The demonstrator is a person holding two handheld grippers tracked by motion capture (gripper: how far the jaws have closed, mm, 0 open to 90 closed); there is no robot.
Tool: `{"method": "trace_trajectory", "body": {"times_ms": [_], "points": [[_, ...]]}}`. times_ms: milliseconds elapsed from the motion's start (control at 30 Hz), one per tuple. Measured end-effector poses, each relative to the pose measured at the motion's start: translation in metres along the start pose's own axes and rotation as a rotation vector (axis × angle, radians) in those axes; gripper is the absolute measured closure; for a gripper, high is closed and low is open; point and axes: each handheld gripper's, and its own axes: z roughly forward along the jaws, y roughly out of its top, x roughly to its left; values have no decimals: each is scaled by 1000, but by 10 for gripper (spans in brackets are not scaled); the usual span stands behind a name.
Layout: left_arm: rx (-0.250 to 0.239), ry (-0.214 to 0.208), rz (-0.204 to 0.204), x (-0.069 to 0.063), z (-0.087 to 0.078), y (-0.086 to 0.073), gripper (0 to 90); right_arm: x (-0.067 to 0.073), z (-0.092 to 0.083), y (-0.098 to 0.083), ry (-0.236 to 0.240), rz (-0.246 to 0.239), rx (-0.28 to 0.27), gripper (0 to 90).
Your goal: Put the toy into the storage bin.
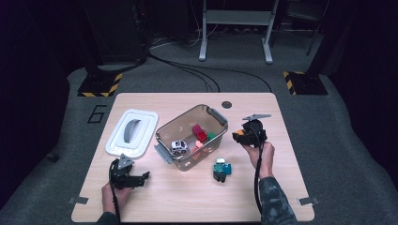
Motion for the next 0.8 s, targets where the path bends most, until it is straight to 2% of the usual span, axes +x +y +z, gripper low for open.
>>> {"method": "trace_trajectory", "body": {"times_ms": [267,500,800], "points": [[0,0,1,0,0,0,119,1,-12,18,-12,-16,-21,589],[0,0,1,0,0,0,119,0,-26,37,-32,-50,-41,589],[0,0,2,0,0,0,119,7,-39,59,-35,-74,-65,590]]}}
